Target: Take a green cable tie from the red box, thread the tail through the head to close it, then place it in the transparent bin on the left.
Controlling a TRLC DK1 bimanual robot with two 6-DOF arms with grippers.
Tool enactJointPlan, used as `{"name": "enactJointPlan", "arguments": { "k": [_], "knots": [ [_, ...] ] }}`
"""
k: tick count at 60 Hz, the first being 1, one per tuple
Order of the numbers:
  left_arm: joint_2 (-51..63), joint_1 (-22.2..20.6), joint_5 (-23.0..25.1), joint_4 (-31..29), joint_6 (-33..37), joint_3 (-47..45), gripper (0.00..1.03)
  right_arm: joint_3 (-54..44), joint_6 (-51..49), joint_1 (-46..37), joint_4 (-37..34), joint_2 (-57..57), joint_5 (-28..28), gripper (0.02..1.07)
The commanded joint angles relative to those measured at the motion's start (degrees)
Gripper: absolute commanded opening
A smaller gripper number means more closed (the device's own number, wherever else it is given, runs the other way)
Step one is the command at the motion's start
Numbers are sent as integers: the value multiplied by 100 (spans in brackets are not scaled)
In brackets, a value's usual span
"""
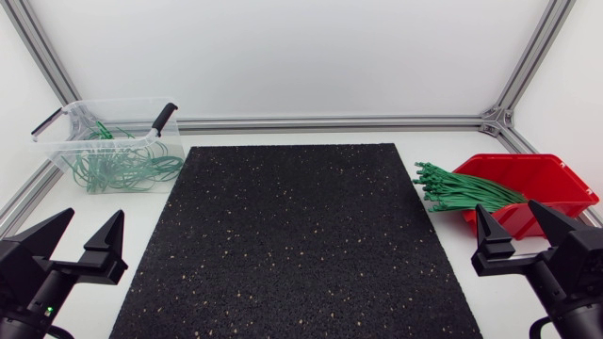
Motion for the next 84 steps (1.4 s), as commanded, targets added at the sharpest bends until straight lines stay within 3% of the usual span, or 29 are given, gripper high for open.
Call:
{"name": "enactJointPlan", "arguments": {
  "k": [1,12,29,51,63,84],
  "knots": [
    [-56,-48,65,-100,-67,-228,100,72,-103,73,56,-62,-34,104],
    [-47,-57,65,-100,-67,-228,100,793,-112,143,-445,140,-87,104],
    [-56,-75,65,-100,-67,-228,100,2384,-112,99,-1061,1713,-105,104],
    [-56,-66,65,-100,-67,-228,100,4581,-560,-384,-2608,3717,-816,104],
    [-47,-92,65,-100,-67,-228,100,5732,-1958,-762,-3794,5070,-825,104],
    [-39,-136,65,-109,-67,-228,100,6682,-4173,-1026,-4664,6784,-983,103]
  ]
}}
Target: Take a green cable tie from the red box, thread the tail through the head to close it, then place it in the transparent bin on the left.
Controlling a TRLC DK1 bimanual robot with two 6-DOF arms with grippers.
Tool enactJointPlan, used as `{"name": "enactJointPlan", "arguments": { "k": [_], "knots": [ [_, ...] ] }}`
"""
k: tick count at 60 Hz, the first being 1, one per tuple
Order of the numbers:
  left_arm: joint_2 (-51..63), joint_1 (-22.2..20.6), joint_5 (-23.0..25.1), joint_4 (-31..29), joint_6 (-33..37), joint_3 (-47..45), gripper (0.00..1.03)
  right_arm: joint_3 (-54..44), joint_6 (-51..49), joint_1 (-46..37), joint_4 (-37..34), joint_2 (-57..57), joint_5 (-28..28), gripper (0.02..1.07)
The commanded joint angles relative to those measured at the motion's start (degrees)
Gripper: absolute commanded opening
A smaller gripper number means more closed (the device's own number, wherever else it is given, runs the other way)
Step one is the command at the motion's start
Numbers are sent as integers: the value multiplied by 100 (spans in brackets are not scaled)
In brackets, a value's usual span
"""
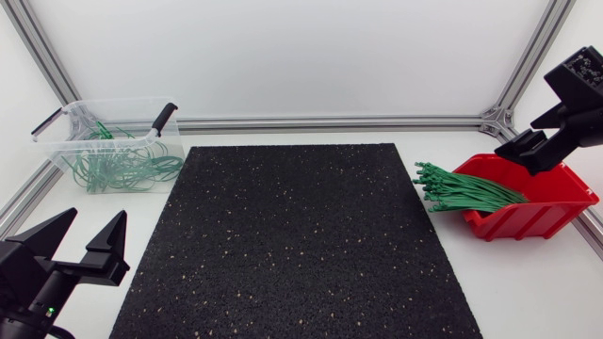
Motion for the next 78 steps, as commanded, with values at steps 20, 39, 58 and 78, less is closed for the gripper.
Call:
{"name": "enactJointPlan", "arguments": {
  "k": [20,39,58,78],
  "knots": [
    [-41,-51,65,-109,-67,-228,100,724,-2117,-167,-911,1574,-257,103],
    [-23,-51,65,-109,-67,-228,100,38,-3681,-282,-911,2127,-388,103],
    [12,-51,65,-117,-67,-228,100,-779,-5008,-396,-375,2066,-634,103],
    [30,-69,65,-117,-93,-228,100,-1017,-5211,-255,47,2171,-608,84]
  ]
}}
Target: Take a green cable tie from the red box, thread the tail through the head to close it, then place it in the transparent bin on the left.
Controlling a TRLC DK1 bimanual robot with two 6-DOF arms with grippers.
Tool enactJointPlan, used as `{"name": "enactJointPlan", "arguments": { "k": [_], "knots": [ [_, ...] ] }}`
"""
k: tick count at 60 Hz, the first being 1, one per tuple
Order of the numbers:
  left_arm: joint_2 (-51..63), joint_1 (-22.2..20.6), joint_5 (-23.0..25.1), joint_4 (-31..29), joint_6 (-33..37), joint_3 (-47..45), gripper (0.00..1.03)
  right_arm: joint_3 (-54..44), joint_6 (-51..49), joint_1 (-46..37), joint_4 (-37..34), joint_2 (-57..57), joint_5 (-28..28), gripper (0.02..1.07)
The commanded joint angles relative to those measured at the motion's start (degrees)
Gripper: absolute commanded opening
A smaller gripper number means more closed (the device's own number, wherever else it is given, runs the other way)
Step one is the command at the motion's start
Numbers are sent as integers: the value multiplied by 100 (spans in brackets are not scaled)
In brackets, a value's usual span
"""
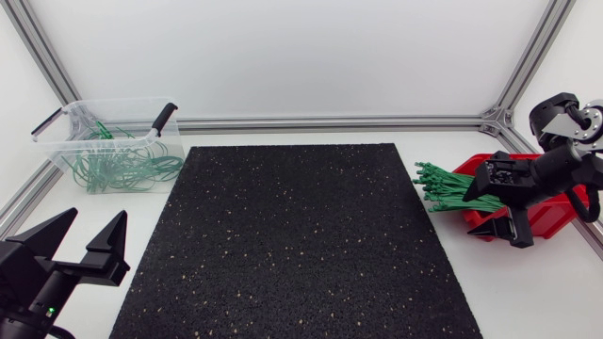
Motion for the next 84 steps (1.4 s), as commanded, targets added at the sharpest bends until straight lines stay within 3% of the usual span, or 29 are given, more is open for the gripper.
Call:
{"name": "enactJointPlan", "arguments": {
  "k": [1,3,12,43,84],
  "knots": [
    [30,-62,65,-115,-93,-228,100,-142,-186,62,109,130,-16,84],
    [30,-62,65,-115,-93,-228,100,-142,-186,70,135,139,-16,84],
    [47,-62,65,-115,-93,-228,100,-151,-177,123,276,174,-7,64],
    [82,-62,65,-124,-102,-228,100,-283,-151,220,794,517,37,61],
    [82,-62,65,-141,-111,-220,100,-1100,-845,-114,364,-881,134,61]
  ]
}}
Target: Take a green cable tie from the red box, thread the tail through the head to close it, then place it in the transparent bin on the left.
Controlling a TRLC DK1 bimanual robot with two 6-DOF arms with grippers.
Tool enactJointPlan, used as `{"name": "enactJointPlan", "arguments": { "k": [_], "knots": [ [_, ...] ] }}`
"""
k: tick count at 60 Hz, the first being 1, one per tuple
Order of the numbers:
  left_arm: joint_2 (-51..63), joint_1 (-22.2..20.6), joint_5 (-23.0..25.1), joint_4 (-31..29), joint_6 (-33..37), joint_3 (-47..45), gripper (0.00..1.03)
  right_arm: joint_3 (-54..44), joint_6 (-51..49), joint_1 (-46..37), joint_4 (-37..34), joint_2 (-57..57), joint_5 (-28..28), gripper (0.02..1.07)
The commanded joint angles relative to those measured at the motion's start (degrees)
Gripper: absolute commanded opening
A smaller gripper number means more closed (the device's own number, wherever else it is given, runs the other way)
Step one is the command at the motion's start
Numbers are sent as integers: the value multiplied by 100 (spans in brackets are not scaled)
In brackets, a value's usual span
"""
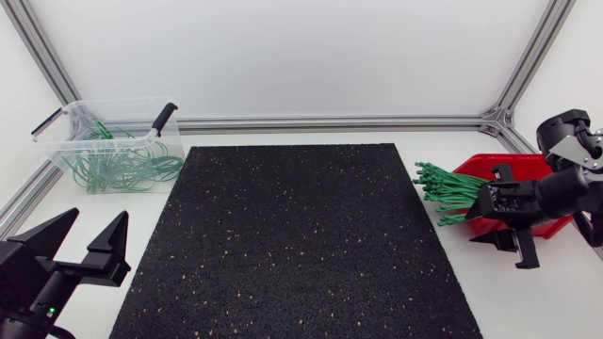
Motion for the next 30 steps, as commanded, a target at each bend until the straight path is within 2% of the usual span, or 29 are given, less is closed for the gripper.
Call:
{"name": "enactJointPlan", "arguments": {
  "k": [1,15,30],
  "knots": [
    [65,-29,65,-139,-109,-228,100,-161,-250,-105,-161,-153,11,61],
    [65,-56,65,-139,-118,-228,100,-301,-391,-114,-284,-197,117,61],
    [74,-100,65,-139,-118,-228,100,-275,-39,237,243,181,222,61]
  ]
}}
